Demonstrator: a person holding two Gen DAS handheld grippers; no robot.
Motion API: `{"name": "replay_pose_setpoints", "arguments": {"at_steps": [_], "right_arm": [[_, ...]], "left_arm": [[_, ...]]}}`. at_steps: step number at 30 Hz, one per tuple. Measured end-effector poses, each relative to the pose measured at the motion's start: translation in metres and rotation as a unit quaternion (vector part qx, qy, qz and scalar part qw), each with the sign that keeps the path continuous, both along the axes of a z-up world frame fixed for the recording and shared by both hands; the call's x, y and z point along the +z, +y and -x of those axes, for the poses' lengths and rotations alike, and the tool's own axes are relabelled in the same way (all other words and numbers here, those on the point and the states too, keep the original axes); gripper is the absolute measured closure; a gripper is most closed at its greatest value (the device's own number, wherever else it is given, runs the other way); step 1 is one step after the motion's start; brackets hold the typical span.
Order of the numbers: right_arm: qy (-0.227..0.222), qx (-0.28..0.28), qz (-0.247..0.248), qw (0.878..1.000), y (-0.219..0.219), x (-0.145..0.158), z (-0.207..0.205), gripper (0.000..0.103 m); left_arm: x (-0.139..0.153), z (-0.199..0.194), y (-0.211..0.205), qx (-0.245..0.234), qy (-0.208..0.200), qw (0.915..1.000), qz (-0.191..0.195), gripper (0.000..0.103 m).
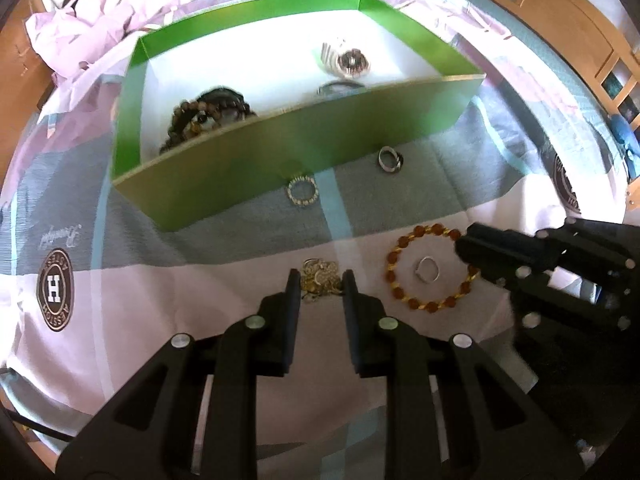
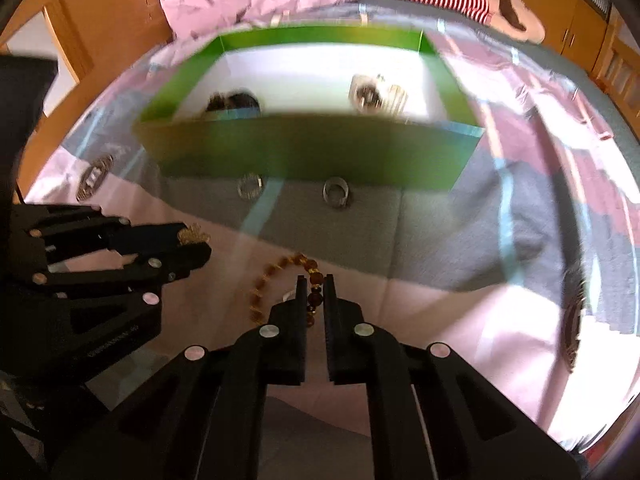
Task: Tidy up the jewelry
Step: 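Lift the brooch over the box with the left tool while the right tool carries the red bracelet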
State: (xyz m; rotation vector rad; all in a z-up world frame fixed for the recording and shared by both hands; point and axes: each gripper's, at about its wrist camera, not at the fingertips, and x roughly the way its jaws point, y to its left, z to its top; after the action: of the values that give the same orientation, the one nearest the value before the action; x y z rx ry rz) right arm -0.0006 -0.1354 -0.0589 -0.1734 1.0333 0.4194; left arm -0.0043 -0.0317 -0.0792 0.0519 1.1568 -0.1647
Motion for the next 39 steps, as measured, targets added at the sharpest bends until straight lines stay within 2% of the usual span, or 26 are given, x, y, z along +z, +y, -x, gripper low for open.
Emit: {"name": "replay_pose_setpoints", "arguments": {"at_steps": [6,14,20,22,24,27,32,35,39], "right_arm": [[-0.028,0.001,-0.005,1.0,-0.002,0.025,-0.001,0.095],[-0.016,0.003,0.0,1.0,0.003,0.017,-0.001,0.095],[-0.025,0.0,-0.007,1.0,0.0,0.023,-0.002,0.095],[-0.031,-0.004,-0.011,0.999,-0.001,0.028,-0.005,0.095],[-0.039,-0.007,-0.017,0.999,-0.003,0.036,-0.01,0.095],[-0.06,-0.011,-0.032,0.998,-0.002,0.054,-0.022,0.095],[-0.1,-0.027,-0.058,0.993,-0.001,0.077,-0.061,0.095],[-0.1,-0.042,-0.065,0.992,0.0,0.073,-0.088,0.095],[-0.082,-0.05,-0.041,0.994,0.006,0.049,-0.116,0.095]], "left_arm": [[0.013,0.006,0.003,-0.002,-0.015,0.9998,0.009,0.082],[0.013,0.007,0.005,-0.002,-0.014,0.9999,0.008,0.082],[0.014,0.007,0.005,-0.001,-0.014,0.9999,0.009,0.082],[0.017,0.007,0.006,-0.002,-0.015,0.9998,0.015,0.082],[0.028,0.004,0.011,-0.005,-0.016,0.9992,0.036,0.082],[0.056,-0.009,0.027,0.0,-0.034,0.997,0.069,0.082],[0.097,-0.045,0.054,0.024,-0.081,0.9928,0.084,0.082],[0.094,-0.069,0.065,0.035,-0.078,0.9915,0.098,0.082],[0.066,-0.092,0.071,0.049,-0.053,0.9923,0.101,0.082]]}}
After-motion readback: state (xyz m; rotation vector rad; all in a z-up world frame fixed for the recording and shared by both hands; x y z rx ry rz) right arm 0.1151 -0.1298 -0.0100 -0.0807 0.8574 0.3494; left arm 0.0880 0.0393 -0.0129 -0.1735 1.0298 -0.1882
